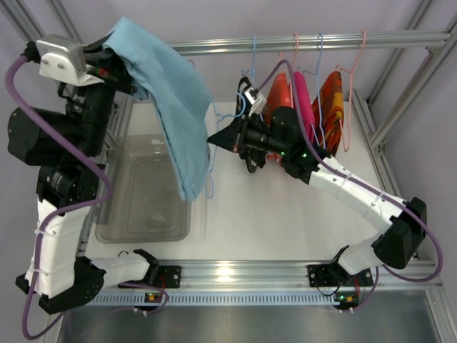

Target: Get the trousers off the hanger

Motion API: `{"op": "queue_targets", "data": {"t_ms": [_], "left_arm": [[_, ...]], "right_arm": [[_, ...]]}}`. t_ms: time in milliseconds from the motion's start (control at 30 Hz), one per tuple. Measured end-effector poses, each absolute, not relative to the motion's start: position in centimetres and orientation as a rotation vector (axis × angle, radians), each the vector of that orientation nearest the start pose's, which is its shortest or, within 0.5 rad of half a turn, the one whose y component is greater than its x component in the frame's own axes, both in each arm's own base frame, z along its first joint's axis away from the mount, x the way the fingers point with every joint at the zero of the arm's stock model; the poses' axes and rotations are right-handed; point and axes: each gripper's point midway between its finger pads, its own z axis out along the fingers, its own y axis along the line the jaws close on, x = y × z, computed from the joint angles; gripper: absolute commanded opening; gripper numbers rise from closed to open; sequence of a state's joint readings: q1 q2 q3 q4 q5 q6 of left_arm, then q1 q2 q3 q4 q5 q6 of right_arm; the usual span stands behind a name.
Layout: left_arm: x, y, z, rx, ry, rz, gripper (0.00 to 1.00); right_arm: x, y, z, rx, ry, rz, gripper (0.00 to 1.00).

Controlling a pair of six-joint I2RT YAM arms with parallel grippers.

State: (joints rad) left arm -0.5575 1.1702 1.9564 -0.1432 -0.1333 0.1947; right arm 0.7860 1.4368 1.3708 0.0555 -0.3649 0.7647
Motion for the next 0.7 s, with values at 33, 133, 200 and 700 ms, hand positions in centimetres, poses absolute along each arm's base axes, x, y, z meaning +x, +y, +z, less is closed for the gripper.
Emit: {"op": "queue_targets", "data": {"t_ms": [33,133,200,700], "left_arm": [[24.1,-11.2,69.6,0.22,0.885,-0.258,0.0],[22.2,-9.6,72.6,0.195,0.801,-0.221,0.0],[20.5,-8.4,74.6,0.175,0.735,-0.202,0.0],[13.9,1.1,71.5,0.112,0.714,0.229,0.0]], "right_arm": [[26.2,38.9,37.8,-0.341,1.783,1.445,0.0],[26.2,38.8,36.0,-0.336,1.835,1.424,0.0],[26.2,38.8,35.9,-0.336,1.838,1.421,0.0],[26.0,38.8,36.5,-0.346,1.829,1.425,0.0]]}}
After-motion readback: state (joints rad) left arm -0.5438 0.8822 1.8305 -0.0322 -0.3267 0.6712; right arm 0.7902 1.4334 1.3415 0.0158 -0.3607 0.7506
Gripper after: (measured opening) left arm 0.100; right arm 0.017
